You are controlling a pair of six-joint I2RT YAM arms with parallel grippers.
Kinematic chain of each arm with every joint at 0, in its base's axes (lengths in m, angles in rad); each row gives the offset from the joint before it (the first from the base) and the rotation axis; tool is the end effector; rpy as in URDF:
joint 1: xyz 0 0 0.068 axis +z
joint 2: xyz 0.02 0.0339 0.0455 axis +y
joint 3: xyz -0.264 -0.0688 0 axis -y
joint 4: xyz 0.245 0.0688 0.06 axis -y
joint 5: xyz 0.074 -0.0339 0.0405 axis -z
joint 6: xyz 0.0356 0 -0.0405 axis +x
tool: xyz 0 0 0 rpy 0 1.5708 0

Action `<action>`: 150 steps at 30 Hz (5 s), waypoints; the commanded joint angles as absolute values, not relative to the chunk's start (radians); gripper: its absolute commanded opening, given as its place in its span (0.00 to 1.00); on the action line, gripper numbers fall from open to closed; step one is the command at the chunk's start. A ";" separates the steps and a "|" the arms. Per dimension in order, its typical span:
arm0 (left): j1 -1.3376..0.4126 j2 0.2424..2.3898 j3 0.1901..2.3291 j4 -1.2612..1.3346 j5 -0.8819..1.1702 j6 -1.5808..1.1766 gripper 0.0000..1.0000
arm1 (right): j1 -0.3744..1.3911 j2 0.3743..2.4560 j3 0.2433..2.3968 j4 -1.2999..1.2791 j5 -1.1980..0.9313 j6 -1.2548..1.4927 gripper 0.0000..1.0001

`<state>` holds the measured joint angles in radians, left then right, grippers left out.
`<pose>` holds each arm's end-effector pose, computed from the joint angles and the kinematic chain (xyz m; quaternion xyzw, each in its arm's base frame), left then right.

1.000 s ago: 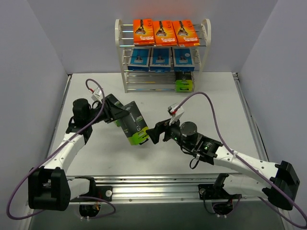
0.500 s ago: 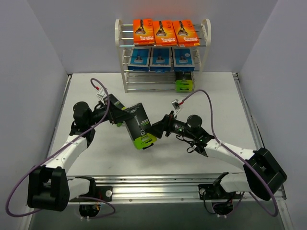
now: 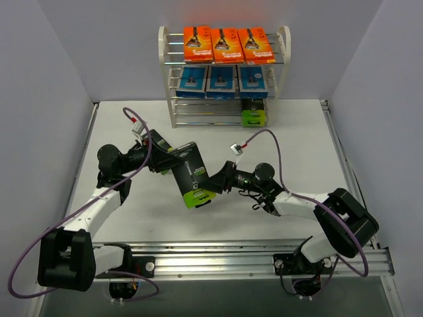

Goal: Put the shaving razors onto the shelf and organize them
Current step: Pass the shaving razor from the left arm to the right, then pass the shaving razor from the right arm to the left

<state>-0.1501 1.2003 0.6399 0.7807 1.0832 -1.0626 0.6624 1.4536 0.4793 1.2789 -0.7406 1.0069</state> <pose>0.2448 -0.0688 0.3000 0.1252 0.6581 -0.6459 0.3660 0.1997 0.1863 0.2368 -0.1929 0.5934 0.7007 0.3459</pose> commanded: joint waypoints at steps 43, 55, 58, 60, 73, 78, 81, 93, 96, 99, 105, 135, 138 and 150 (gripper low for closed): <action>-0.114 1.020 0.816 -0.032 0.614 -0.620 0.94 | 0.598 1.416 0.391 1.677 -0.732 1.114 0.00; -0.124 0.882 0.687 -0.068 0.618 -0.810 0.94 | 0.566 1.348 0.374 1.563 -0.553 1.074 0.00; -0.161 0.862 0.592 0.112 0.669 -0.928 0.94 | 0.566 1.312 0.361 1.507 -0.483 1.063 0.00; -0.199 0.865 0.565 0.167 0.680 -0.969 0.94 | 0.566 1.267 0.357 1.454 -0.413 1.033 0.00; -0.472 1.045 0.460 0.512 0.589 -1.100 0.94 | 0.588 1.112 0.336 1.362 -0.213 1.042 0.00; -0.511 1.092 0.436 0.673 0.554 -1.134 0.94 | 0.609 1.104 0.330 1.367 -0.184 1.051 0.00; -0.523 1.112 0.425 0.767 0.542 -1.157 0.94 | 0.626 1.112 0.321 1.393 -0.172 1.055 0.00; -0.535 1.256 0.400 0.996 0.575 -1.233 0.94 | 0.630 1.147 0.305 1.497 -0.164 1.103 0.00; -0.541 1.272 0.394 0.996 0.577 -1.229 0.94 | 0.632 1.140 0.307 1.497 -0.164 1.104 0.00; -0.545 1.279 0.397 0.980 0.581 -1.223 0.94 | 0.632 1.129 0.310 1.499 -0.161 1.111 0.00; -0.555 1.315 0.397 1.035 0.581 -1.245 0.94 | 0.634 1.143 0.307 1.543 -0.166 1.138 0.00; -0.580 1.433 0.383 1.027 0.612 -1.235 0.94 | 0.632 1.175 0.291 1.672 -0.175 1.189 0.00; -0.580 1.428 0.385 0.999 0.604 -1.226 0.94 | 0.634 1.163 0.293 1.664 -0.173 1.187 0.00; -0.580 1.493 0.364 1.216 0.575 -1.354 0.94 | 0.666 1.232 0.276 1.793 -0.156 1.221 0.00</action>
<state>-0.5755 1.4723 0.3557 1.0706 0.5907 -1.3071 0.6491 1.2278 0.2623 1.2011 -0.1608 1.1873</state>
